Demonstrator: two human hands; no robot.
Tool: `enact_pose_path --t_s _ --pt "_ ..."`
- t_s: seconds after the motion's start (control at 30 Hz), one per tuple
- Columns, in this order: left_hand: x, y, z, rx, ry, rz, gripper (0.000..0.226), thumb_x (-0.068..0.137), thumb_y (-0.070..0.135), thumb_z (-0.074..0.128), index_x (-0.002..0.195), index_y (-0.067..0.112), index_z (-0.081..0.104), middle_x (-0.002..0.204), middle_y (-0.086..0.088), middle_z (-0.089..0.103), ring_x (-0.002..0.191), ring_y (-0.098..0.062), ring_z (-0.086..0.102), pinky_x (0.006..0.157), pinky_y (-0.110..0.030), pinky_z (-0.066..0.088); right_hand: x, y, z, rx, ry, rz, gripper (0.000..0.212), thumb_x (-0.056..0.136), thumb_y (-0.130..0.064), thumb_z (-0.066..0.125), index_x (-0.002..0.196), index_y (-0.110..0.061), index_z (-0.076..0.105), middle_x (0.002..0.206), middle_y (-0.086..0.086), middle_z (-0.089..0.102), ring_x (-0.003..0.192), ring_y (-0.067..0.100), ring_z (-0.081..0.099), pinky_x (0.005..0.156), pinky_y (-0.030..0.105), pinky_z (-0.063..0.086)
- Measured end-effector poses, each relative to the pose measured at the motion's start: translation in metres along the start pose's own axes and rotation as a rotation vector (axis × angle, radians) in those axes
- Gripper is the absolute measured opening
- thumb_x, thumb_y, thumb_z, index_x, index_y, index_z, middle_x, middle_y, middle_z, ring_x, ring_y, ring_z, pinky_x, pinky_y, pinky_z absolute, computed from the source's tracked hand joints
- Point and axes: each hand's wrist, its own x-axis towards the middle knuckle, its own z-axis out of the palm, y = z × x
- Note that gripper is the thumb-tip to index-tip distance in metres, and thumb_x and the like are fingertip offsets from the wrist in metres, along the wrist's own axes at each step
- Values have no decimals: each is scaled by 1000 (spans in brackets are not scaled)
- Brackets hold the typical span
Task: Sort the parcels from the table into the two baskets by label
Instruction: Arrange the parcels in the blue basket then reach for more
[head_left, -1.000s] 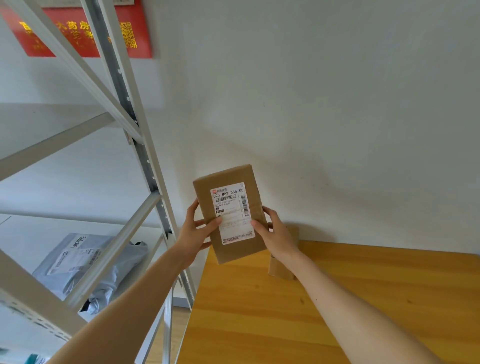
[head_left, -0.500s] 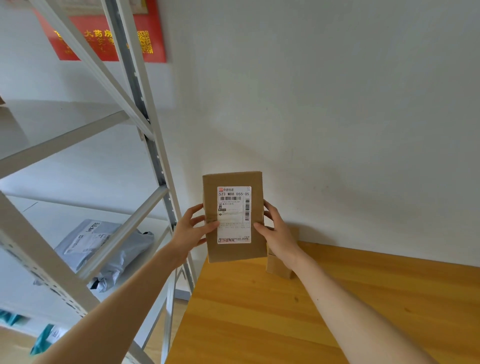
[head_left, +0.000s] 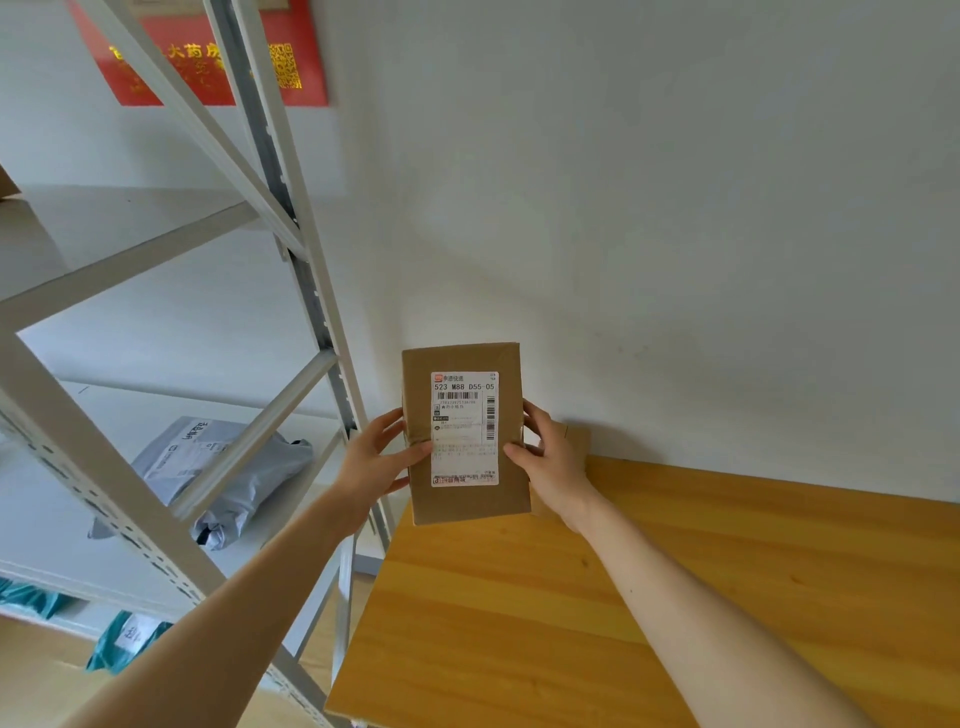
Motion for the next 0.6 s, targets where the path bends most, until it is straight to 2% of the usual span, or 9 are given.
enact_pose_path --t_s 0.07,0.17,0.27,0.4,0.53,0.6 --pt "2 1 -1 9 -16 -2 65 80 25 75 138 29 45 139 5 53 116 -25 59 92 -49 53 -4 -3 -1 11 18 11 57 98 -11 53 147 -29 31 146 -4 41 122 16 50 103 49 46" --pt "4 1 -3 9 -50 -10 68 79 26 76 139 29 45 139 5 53 117 -25 59 93 -49 53 -11 -6 2 22 67 17 58 97 -9 54 147 -27 32 144 -3 43 118 13 50 101 42 48" --pt "6 2 -4 29 -97 -10 69 80 26 76 141 29 43 140 6 52 118 -24 58 90 -44 54 -21 -8 6 12 130 20 57 96 -7 55 146 -26 35 136 -7 45 116 14 51 94 31 50" --pt "5 0 2 32 -194 2 67 82 23 74 141 29 43 141 7 50 116 -20 58 78 -32 54 -41 -7 9 22 228 45 53 96 -5 55 140 -29 40 124 -13 49 121 14 51 102 35 47" --pt "0 -8 17 55 -331 -10 69 84 20 74 144 27 40 144 9 47 121 -19 55 83 -34 52 -75 2 7 45 328 106 50 97 -5 53 140 -27 39 116 -19 50 103 6 56 83 17 48" --pt "-4 -13 31 65 -399 -11 70 83 21 75 143 28 40 144 9 47 123 -19 54 85 -35 52 -93 8 2 40 395 138 51 98 -7 53 142 -27 37 120 -16 50 100 4 57 79 16 47"
